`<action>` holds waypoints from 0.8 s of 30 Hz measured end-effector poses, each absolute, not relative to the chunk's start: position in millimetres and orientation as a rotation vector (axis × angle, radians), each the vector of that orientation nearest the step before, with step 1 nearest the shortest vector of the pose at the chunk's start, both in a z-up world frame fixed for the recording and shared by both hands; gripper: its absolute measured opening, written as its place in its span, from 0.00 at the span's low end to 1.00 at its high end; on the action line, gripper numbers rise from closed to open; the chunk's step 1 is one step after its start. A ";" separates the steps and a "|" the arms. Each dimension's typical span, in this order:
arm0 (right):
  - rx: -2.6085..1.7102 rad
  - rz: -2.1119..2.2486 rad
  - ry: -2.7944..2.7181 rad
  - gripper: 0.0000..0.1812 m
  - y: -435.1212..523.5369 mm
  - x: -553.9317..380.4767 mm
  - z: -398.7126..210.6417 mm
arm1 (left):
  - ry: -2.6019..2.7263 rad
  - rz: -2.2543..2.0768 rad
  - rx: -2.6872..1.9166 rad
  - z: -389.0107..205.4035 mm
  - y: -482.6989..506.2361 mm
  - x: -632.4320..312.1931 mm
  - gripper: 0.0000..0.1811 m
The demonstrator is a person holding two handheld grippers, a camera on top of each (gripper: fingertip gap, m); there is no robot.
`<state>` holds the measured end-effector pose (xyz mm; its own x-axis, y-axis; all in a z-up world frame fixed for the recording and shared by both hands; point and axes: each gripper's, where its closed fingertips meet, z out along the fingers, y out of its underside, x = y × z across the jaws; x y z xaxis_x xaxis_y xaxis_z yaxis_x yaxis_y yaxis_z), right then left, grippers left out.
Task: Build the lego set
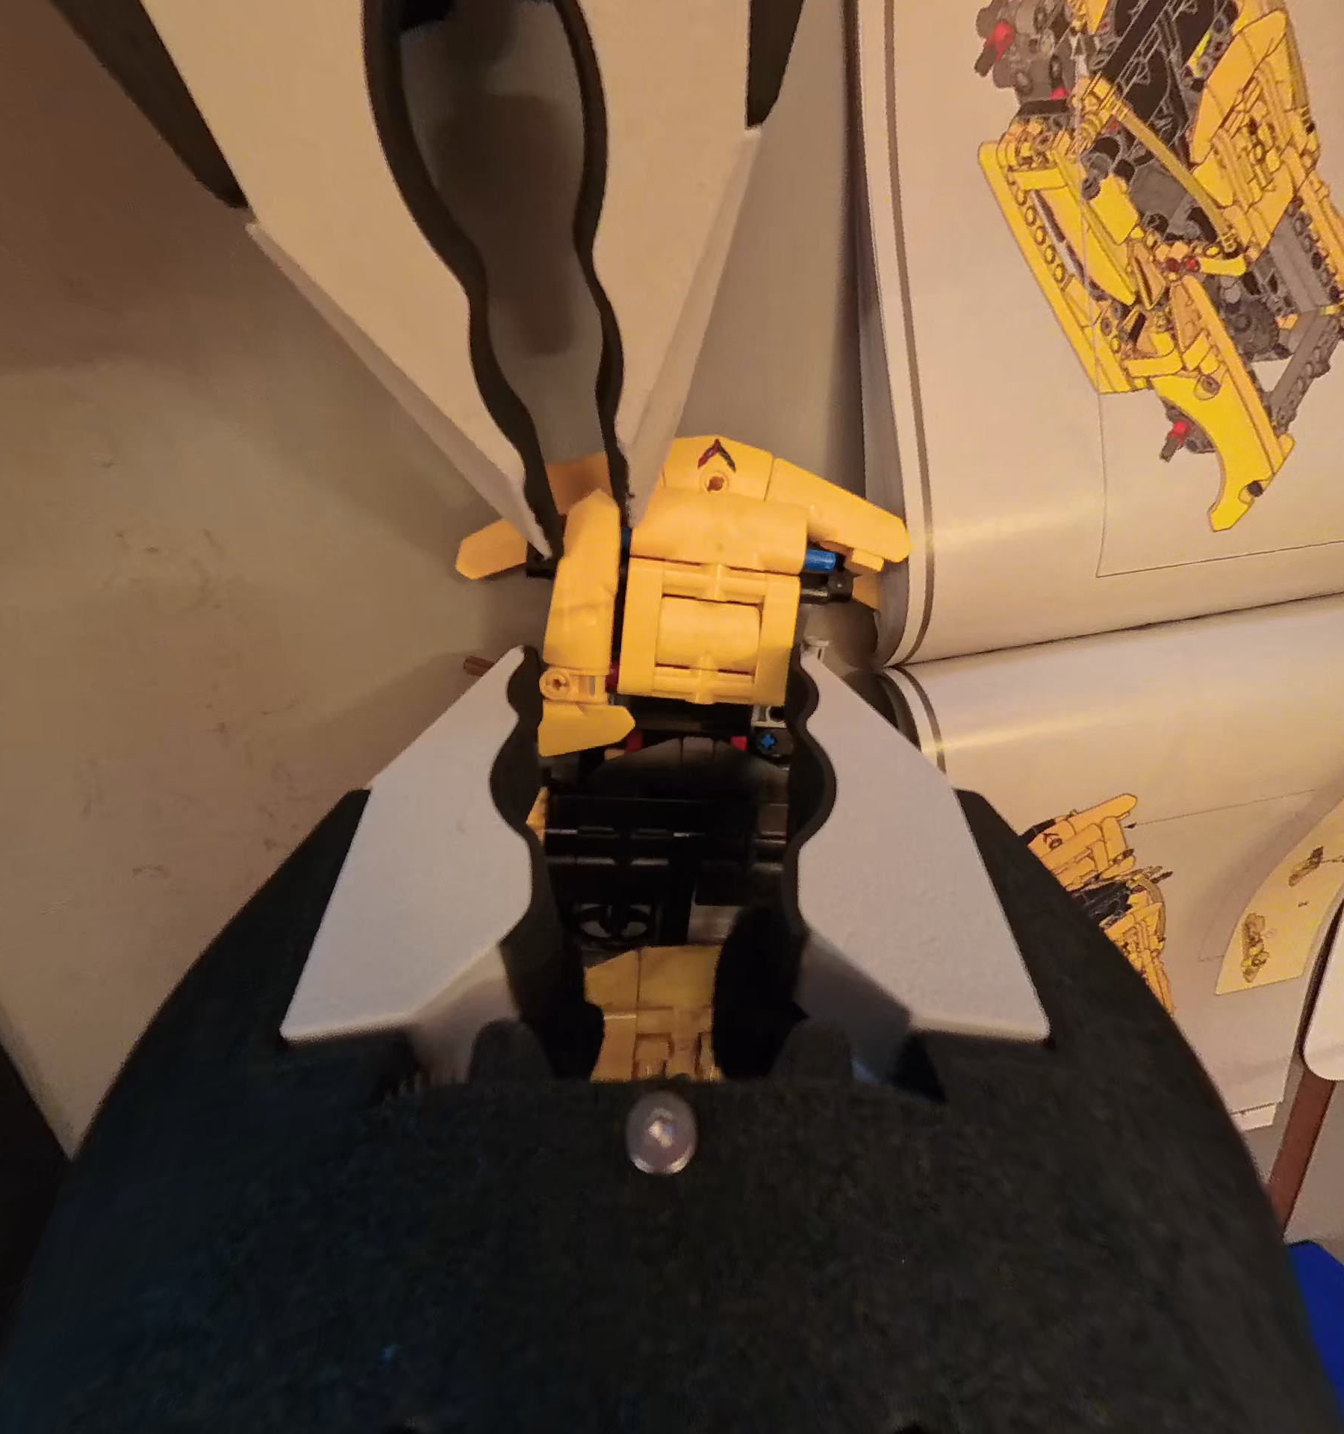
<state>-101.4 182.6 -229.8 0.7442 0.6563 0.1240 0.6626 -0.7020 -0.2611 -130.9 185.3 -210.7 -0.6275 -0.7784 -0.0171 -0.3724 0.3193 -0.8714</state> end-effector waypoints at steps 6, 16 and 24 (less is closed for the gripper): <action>-2.675 0.058 -0.999 0.41 181.7 -104.8 -227.7 | 2.037 -1.358 -1.107 -197.1 203.0 -130.2 0.07; -2.631 0.190 -0.886 0.34 200.0 -110.9 -217.6 | 2.065 -1.451 -1.138 -204.6 192.5 -129.6 0.07; -2.591 0.142 -0.948 0.24 195.3 -112.1 -211.5 | 2.060 -1.477 -1.144 -202.9 189.2 -129.3 0.01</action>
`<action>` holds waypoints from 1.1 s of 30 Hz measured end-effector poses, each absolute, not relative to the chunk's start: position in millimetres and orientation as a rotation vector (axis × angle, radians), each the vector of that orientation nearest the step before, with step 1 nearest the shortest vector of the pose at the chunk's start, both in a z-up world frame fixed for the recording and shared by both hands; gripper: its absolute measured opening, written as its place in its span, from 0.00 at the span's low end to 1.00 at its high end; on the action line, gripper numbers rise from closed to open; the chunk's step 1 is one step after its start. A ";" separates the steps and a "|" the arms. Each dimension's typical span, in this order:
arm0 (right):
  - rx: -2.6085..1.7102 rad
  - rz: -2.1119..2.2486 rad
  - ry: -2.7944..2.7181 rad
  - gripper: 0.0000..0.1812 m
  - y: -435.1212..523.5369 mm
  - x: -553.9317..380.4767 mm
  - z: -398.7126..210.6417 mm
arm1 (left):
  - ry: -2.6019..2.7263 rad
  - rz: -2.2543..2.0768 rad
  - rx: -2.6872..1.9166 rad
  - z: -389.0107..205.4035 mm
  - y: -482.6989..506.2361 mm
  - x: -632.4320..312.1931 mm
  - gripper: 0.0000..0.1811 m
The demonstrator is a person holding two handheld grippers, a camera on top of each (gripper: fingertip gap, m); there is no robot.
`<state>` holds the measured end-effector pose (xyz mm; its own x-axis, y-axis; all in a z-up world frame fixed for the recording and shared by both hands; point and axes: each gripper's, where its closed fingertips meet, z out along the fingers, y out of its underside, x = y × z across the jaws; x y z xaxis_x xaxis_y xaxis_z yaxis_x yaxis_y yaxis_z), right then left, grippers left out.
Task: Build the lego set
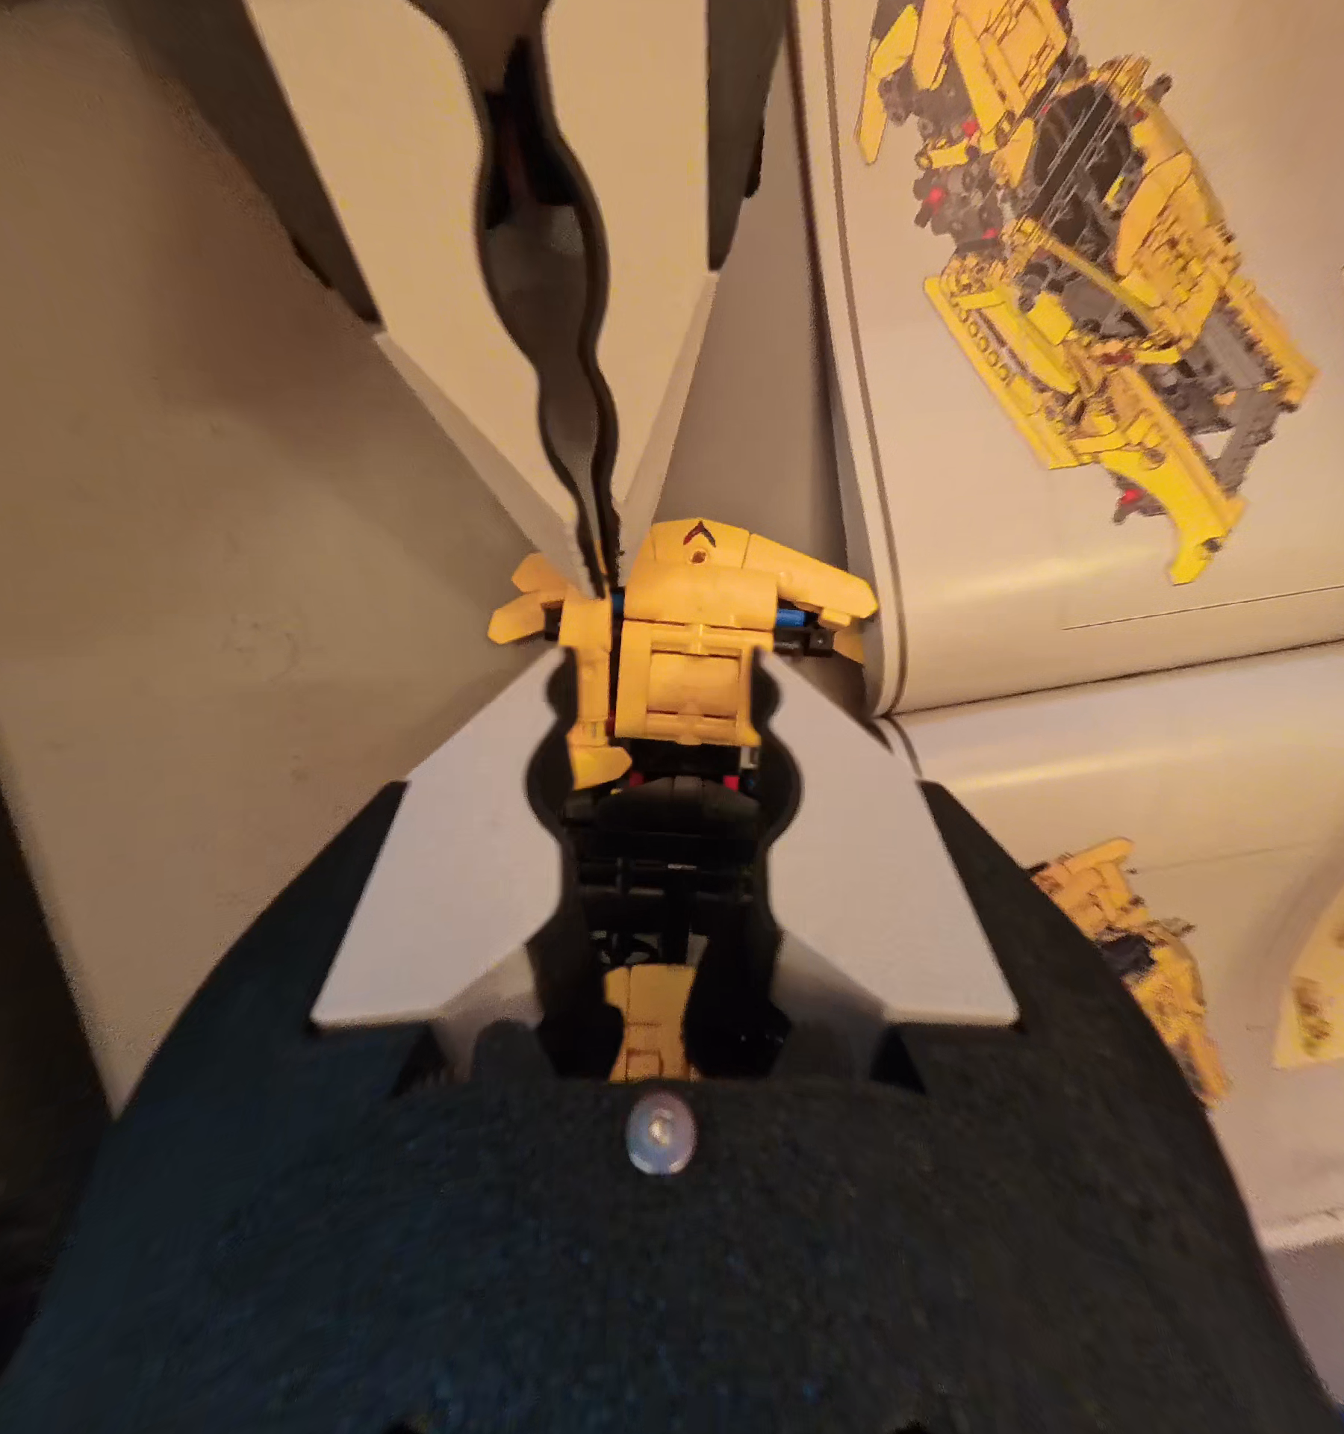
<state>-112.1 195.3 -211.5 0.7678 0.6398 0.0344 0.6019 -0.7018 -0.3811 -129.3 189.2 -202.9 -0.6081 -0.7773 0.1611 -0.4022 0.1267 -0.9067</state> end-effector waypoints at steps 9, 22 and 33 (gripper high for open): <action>-2.541 -0.164 -0.987 0.24 186.3 -126.8 -214.4 | 2.021 -1.434 -1.204 -204.7 202.5 -125.1 0.00; -2.545 -0.073 -1.082 0.06 174.4 -137.8 -217.4 | 2.067 -1.237 -1.163 -219.1 205.8 -118.8 0.00; -2.557 -0.015 -1.156 0.06 156.9 -145.6 -218.1 | 2.078 -1.239 -1.141 -218.9 195.5 -119.9 0.00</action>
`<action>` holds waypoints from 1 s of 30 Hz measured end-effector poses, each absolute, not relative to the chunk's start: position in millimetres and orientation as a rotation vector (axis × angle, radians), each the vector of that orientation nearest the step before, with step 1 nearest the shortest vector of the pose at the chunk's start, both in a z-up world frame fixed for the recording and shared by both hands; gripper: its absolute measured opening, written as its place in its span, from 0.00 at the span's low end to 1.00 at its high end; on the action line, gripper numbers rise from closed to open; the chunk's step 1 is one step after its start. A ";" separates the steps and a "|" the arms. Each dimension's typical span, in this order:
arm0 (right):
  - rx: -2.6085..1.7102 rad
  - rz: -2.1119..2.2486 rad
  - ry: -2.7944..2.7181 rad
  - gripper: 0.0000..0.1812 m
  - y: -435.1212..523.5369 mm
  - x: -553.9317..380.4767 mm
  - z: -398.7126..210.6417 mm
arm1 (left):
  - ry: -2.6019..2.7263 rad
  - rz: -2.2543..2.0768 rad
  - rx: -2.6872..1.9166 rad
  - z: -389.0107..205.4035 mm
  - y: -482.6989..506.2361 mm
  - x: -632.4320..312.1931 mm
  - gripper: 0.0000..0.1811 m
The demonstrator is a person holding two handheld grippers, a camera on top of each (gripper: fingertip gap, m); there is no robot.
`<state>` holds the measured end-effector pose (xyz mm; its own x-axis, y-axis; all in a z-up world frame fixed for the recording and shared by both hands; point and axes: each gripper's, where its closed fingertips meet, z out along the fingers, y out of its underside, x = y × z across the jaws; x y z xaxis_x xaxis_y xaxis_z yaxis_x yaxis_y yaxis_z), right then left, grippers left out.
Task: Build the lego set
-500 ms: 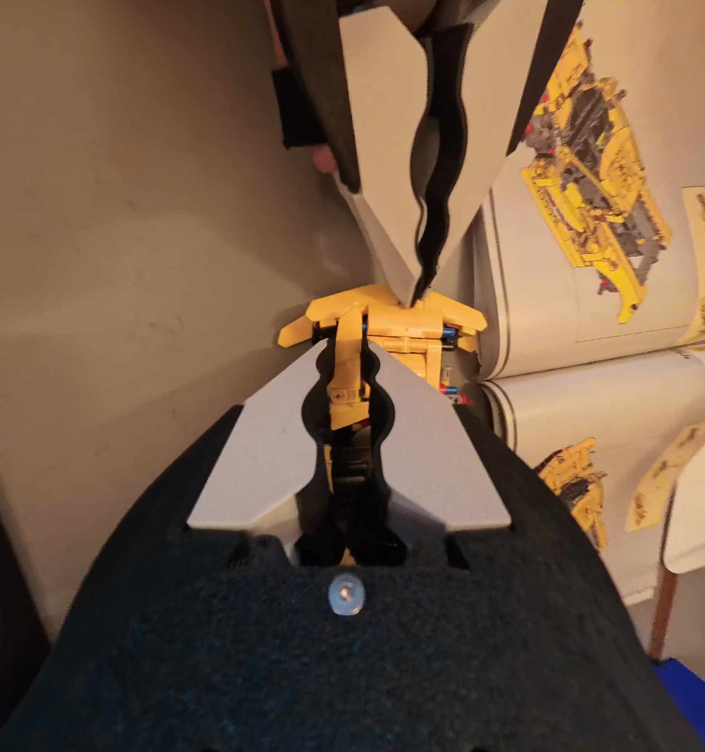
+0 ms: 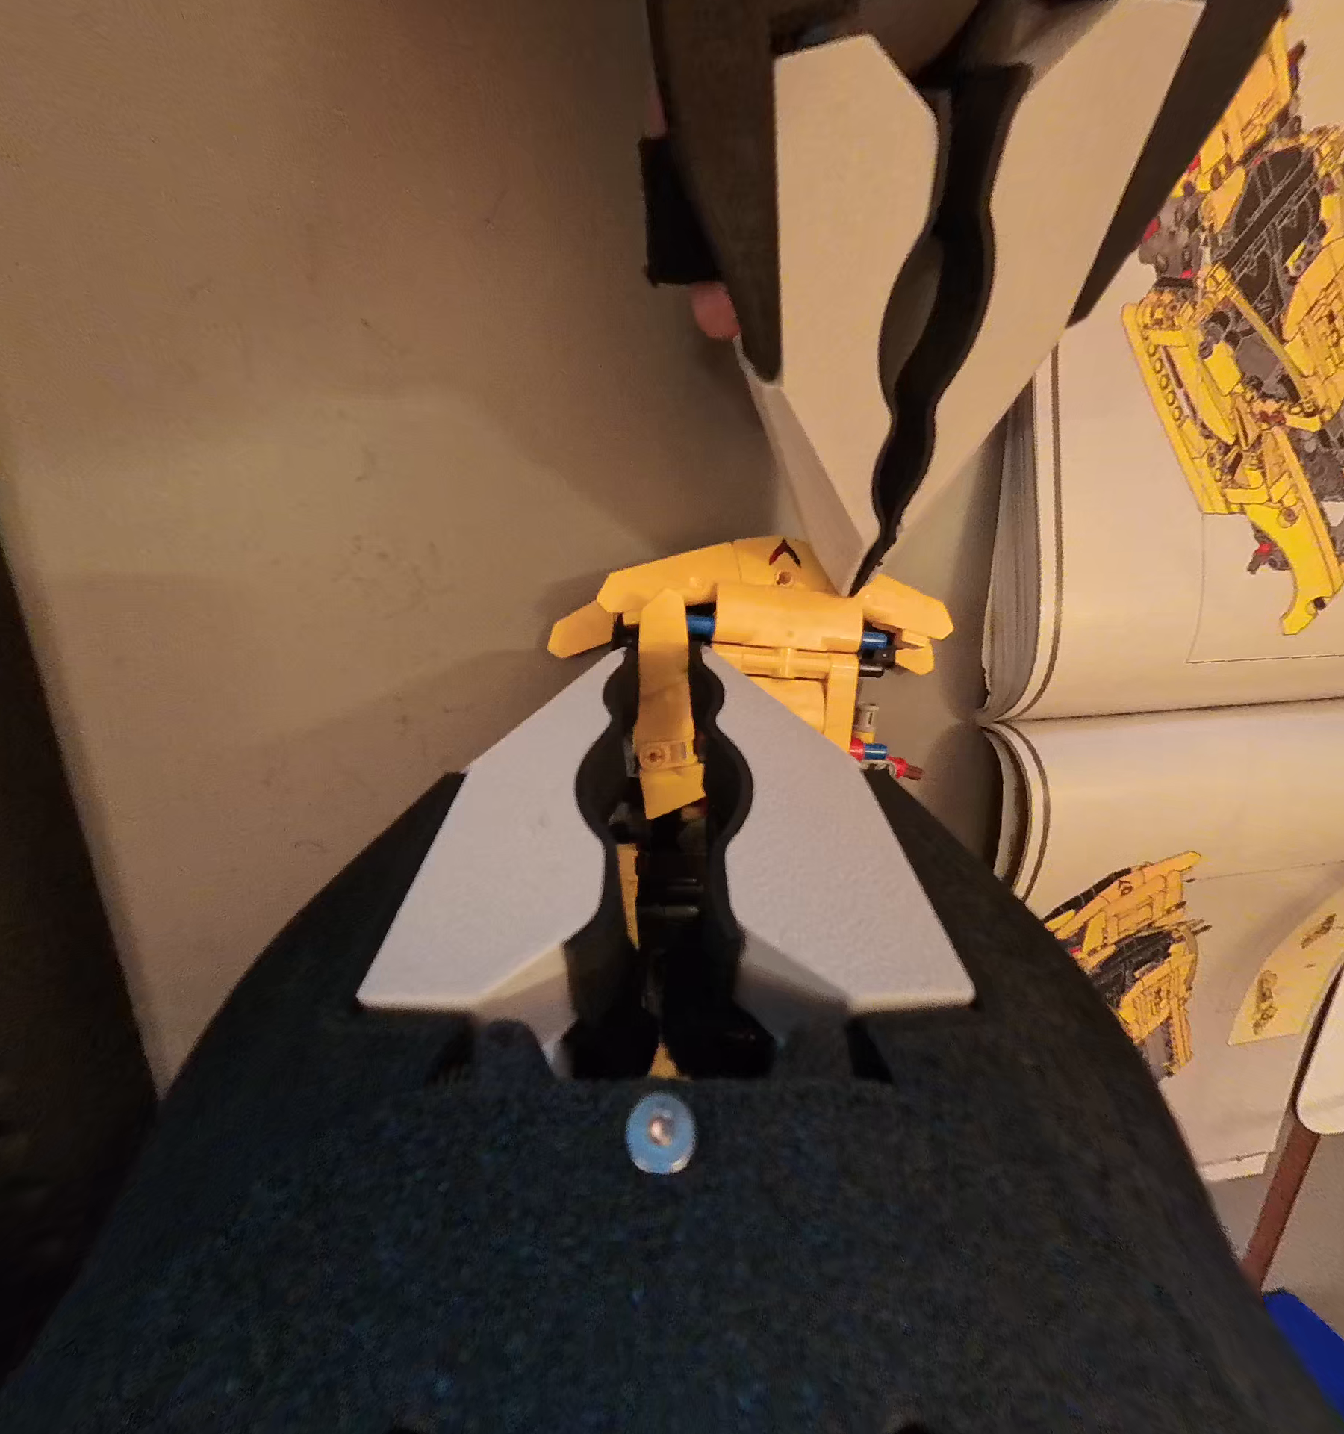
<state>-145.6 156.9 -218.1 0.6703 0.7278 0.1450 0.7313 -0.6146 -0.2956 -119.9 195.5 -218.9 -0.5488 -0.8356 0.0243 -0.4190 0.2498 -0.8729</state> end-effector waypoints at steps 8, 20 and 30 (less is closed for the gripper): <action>-2.544 -0.107 -1.209 0.06 153.2 -150.5 -220.1 | 2.079 -1.237 -1.140 -218.9 189.6 -119.4 0.00; -2.476 0.190 -0.953 0.44 158.5 -148.9 -209.8 | 2.099 -1.268 -1.148 -219.0 187.3 -123.1 0.00; -2.582 0.033 -0.872 0.45 174.3 -127.0 -224.1 | 2.103 -1.274 -1.143 -218.9 185.6 -124.2 0.00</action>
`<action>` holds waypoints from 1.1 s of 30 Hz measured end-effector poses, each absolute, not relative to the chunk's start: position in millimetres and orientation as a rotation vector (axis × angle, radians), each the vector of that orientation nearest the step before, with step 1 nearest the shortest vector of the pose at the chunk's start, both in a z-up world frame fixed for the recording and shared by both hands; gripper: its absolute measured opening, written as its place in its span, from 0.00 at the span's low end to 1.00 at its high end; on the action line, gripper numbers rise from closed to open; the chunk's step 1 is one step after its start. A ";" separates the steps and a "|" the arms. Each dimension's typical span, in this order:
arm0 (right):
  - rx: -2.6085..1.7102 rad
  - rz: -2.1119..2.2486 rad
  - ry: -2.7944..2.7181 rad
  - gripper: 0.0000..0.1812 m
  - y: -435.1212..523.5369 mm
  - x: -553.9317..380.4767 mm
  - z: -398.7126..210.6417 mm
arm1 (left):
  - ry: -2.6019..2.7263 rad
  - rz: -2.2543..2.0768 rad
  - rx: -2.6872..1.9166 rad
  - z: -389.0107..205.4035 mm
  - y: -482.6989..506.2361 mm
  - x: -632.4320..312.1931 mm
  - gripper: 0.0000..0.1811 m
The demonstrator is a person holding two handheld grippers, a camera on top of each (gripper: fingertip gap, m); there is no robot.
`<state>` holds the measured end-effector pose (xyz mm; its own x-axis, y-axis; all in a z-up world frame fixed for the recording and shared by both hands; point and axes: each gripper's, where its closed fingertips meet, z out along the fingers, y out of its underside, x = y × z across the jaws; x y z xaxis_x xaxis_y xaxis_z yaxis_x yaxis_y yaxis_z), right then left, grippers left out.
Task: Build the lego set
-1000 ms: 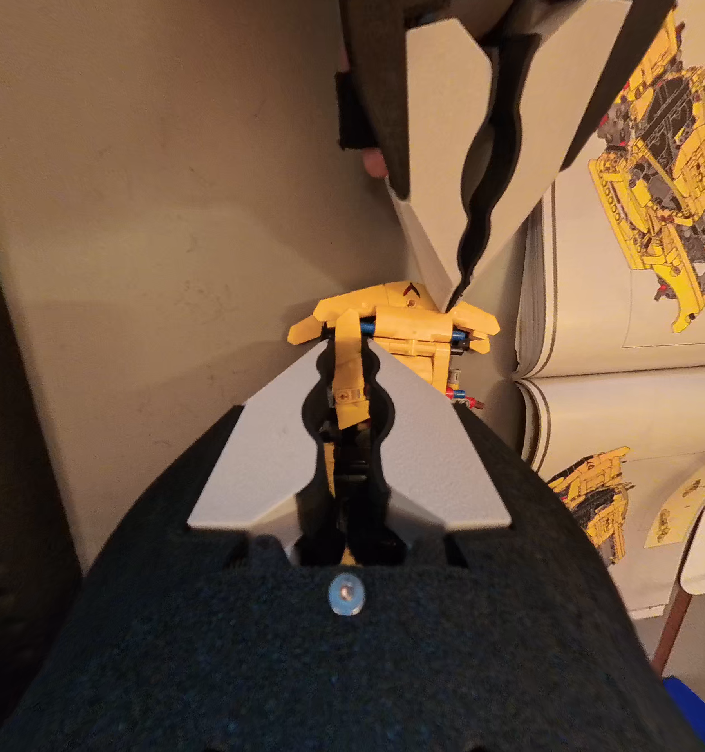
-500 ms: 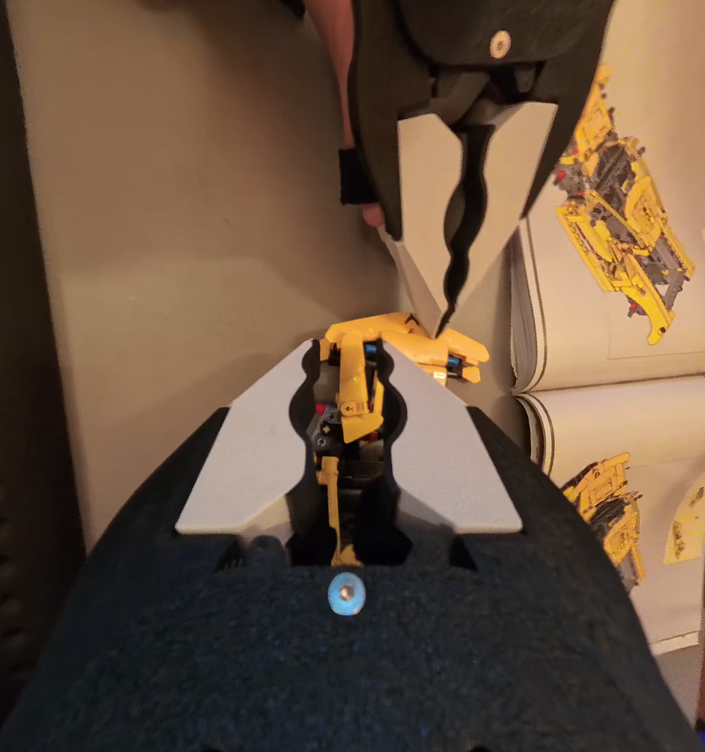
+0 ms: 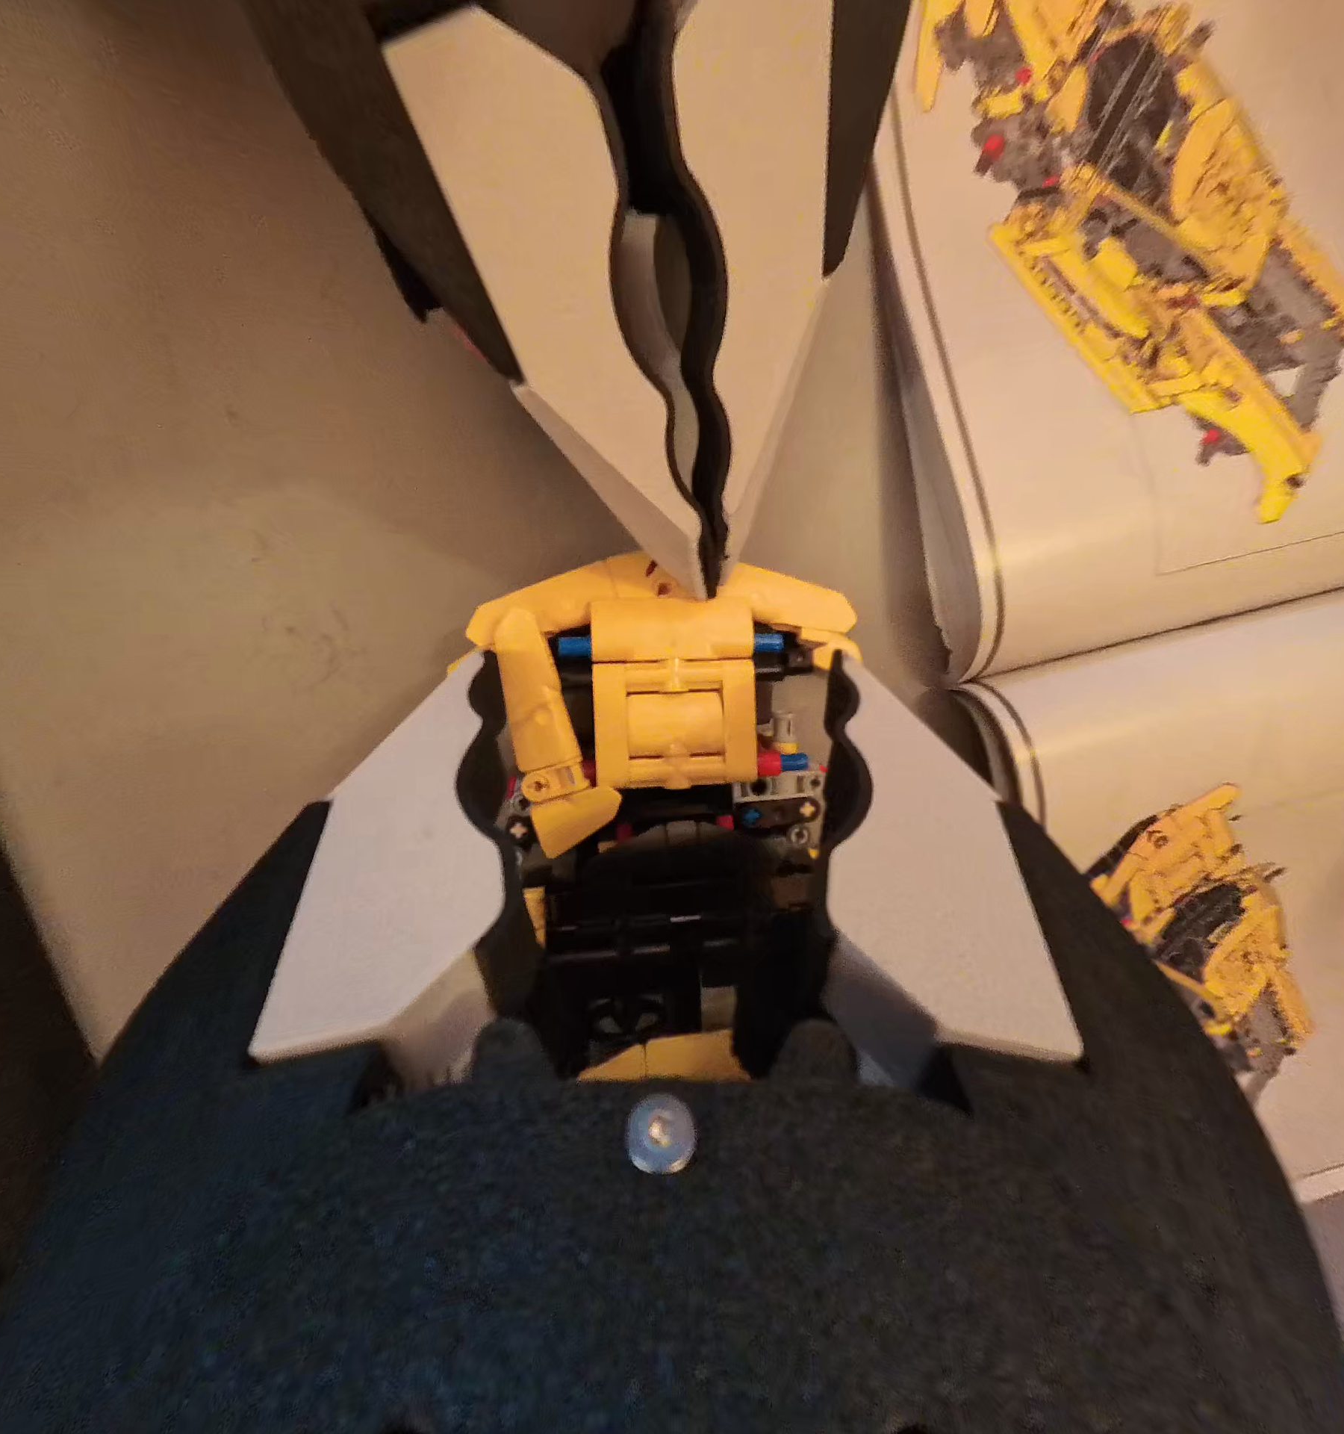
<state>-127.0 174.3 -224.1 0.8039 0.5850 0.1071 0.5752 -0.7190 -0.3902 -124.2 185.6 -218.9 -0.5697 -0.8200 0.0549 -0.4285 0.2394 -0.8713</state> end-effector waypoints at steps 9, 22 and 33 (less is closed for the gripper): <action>-2.713 0.096 -0.991 0.44 161.3 -125.6 -246.2 | 2.113 -1.282 -1.136 -218.9 183.9 -125.5 0.00; -2.687 0.061 -1.004 0.48 155.3 -122.7 -239.1 | 2.151 -1.292 -1.172 -220.9 181.8 -135.2 0.01; -2.435 -0.355 -0.959 0.10 148.5 -140.4 -219.0 | 2.170 -1.437 -1.183 -216.6 163.4 -142.3 0.03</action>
<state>-140.4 148.5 -219.0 0.7184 0.5642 0.4070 0.6932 -0.6294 -0.3510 -142.3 163.4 -216.6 -0.6246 -0.7559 0.1963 -0.4758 0.1691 -0.8632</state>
